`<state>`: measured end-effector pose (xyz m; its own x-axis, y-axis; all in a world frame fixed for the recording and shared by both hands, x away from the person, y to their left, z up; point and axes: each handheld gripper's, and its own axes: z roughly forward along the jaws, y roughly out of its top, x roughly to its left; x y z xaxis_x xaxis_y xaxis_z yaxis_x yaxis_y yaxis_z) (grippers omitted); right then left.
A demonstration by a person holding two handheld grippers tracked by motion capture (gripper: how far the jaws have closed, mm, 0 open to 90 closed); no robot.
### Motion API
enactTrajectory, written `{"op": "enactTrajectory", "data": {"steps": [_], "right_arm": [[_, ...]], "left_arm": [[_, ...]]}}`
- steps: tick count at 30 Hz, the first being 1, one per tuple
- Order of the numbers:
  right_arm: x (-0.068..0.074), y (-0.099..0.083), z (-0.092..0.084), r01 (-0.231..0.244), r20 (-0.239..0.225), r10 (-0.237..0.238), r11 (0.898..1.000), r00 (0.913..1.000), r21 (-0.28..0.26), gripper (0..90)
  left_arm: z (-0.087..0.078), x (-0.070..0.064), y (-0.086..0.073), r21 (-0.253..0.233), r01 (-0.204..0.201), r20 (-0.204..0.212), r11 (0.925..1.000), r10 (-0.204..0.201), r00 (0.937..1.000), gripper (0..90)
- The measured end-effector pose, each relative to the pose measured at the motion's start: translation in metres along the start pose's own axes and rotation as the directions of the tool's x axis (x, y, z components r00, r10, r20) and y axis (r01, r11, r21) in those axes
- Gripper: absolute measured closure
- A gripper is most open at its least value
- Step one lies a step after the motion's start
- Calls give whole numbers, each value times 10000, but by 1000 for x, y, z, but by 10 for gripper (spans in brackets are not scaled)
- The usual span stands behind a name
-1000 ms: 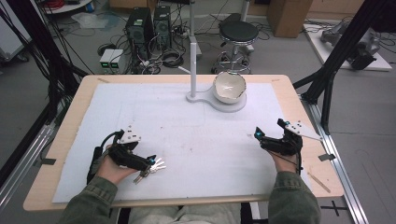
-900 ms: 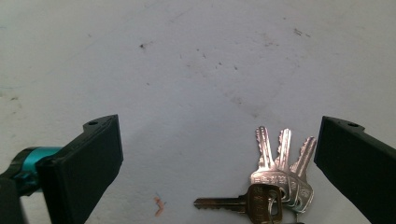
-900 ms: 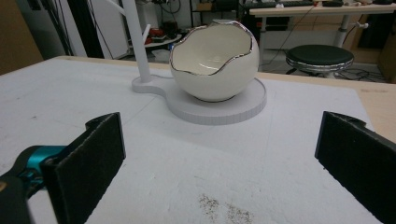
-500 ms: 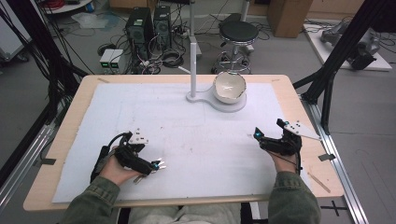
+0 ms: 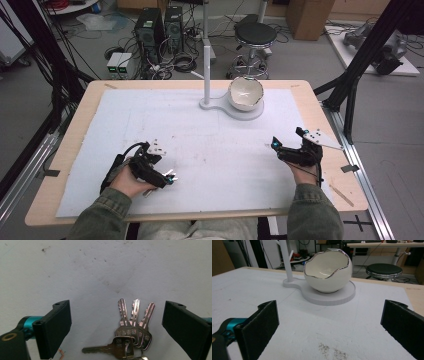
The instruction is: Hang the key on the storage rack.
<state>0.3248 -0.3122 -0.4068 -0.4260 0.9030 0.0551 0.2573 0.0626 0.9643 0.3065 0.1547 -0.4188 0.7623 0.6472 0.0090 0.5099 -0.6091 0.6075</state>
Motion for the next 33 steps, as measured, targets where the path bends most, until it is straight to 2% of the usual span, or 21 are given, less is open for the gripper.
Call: {"op": "enactTrajectory", "data": {"steps": [5,7,12,17,21,23,26,27,28,29,30,32,33], "right_arm": [[0,0,-1,24,15,-24,10000,10000,-20,6],[0,0,-1,22,29,-22,10000,10000,-22,6],[0,0,-1,28,27,-28,10000,10000,-24,6],[0,0,-1,30,35,-30,10000,10000,-27,7],[0,0,-1,32,22,-32,10000,10000,-21,7],[0,0,-1,17,11,-17,10000,10000,3,7],[0,0,0,27,29,-27,10000,10000,7,7],[0,0,0,7,41,-7,10000,10000,20,7],[0,0,0,7,41,-7,10000,10000,20,7],[0,0,0,50,41,-50,10000,10000,14,6],[0,0,0,42,45,-42,10000,10000,16,7],[0,0,0,50,58,-50,10000,10000,15,7],[1,0,0,27,77,-27,10000,10000,4,7]], "left_arm": [[4,0,1,333,-114,182,9994,108,9998,151],[5,-1,1,453,-246,81,9987,242,9997,175],[9,-1,1,686,-300,94,9972,294,9995,214],[10,-1,1,765,-284,123,9967,275,9995,257],[10,1,1,841,53,276,9964,-76,9996,285],[10,3,1,899,226,497,9957,-271,9984,345],[9,3,1,868,200,863,9960,-275,9959,458],[8,3,1,846,186,1000,9962,-271,9946,570],[8,4,1,843,180,1188,9963,-279,9925,570],[8,4,1,818,257,1395,9963,-369,9895,625],[8,6,0,827,255,1838,9962,-404,9821,788],[8,5,0,830,195,1960,9964,-355,9800,793],[8,5,0,821,359,1976,9960,-515,9789,795]]}}
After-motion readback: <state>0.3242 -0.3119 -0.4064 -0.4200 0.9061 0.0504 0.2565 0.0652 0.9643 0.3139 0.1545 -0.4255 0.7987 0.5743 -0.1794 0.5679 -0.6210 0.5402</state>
